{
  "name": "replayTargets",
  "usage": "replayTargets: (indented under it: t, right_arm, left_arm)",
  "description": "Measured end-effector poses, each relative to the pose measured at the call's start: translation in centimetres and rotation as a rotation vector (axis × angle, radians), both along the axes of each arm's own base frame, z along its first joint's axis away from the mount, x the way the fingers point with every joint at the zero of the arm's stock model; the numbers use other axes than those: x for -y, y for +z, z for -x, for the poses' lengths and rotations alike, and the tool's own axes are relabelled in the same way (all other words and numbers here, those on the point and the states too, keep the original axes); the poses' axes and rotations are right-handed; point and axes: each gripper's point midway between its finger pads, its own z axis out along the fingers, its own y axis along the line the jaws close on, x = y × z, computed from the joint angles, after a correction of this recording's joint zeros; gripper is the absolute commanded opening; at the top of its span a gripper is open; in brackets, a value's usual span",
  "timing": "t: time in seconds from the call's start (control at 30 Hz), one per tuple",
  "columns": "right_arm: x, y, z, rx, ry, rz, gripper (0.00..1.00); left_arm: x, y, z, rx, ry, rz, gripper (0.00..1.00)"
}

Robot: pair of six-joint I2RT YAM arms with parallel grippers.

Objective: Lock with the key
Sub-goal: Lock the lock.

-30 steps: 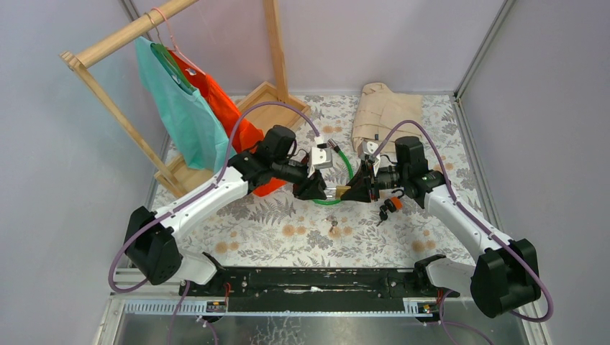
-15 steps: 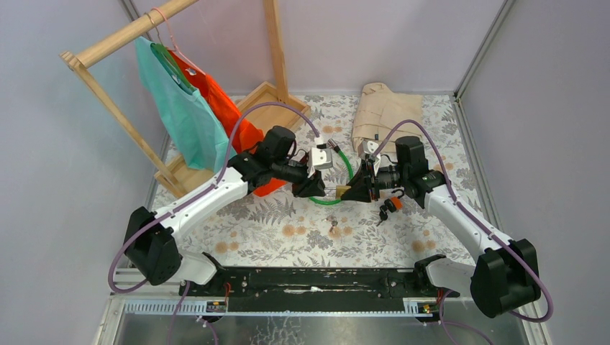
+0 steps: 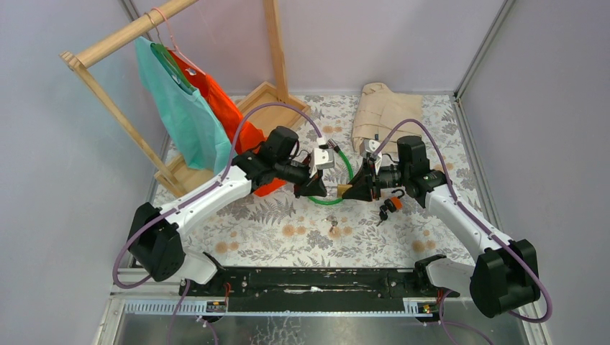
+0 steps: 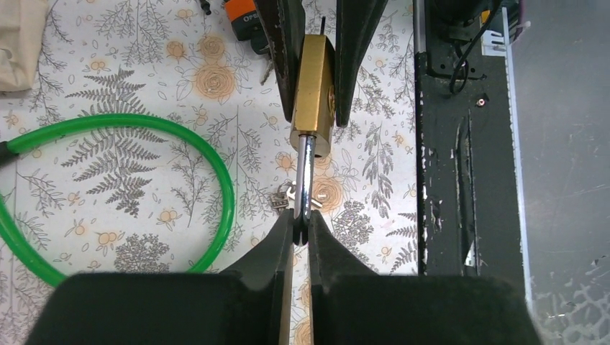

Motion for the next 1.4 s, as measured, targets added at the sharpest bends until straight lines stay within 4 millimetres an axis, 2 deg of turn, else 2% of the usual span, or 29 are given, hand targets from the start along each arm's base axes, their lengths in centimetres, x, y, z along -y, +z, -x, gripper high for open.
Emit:
replayTargets:
  t: [0.53, 1.4]
  right_arm:
    - [0.1, 0.1, 0.1, 0.001, -0.001, -0.003, 0.0]
    - [-0.5, -1.8, 0.4, -0.05, -0.023, 0.023, 0.0]
  left_arm:
    - [0.4, 0.0, 0.7, -0.153, 0.033, 0.01, 0.0]
    - [0.4, -1.5, 1.1, -0.257, 0.057, -0.065, 0.0]
